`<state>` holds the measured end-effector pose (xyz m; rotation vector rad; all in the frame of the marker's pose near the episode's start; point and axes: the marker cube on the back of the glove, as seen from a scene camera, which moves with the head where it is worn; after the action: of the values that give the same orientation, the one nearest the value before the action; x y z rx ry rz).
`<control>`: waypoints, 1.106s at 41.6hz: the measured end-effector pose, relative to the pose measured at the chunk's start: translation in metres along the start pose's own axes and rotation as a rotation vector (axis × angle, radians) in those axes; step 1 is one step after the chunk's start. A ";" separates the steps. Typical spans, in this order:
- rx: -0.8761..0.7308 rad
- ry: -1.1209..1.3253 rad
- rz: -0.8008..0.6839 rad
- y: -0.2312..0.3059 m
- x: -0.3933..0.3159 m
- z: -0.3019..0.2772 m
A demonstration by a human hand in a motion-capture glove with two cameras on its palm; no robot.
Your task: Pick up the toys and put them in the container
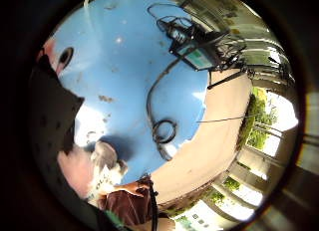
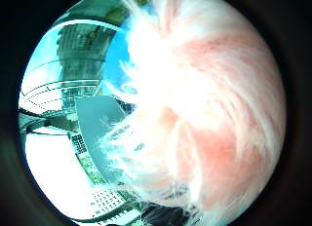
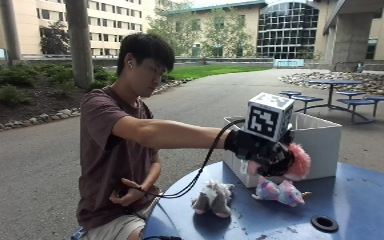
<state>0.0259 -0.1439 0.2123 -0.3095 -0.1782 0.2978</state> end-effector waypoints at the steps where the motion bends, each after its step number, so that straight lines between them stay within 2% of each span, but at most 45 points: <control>1: 0.017 -0.002 -0.011 0.005 -0.005 -0.015; 14: 0.247 0.049 -0.126 0.076 -0.067 -0.176; 21: 0.325 0.072 -0.191 0.114 -0.116 -0.224; 26: 0.330 0.095 -0.278 0.135 -0.172 -0.228; 30: 0.295 0.014 -0.445 0.160 -0.239 -0.221; 33: 0.283 0.061 -0.512 0.169 -0.277 -0.210; 37: 0.271 0.106 -0.464 0.172 -0.321 -0.192; 40: 0.259 0.079 -0.433 0.164 -0.327 -0.184; 46: 0.290 0.272 -0.685 0.160 -0.342 -0.149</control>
<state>-0.3054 -0.1461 -0.0230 0.0117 0.0344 -0.3950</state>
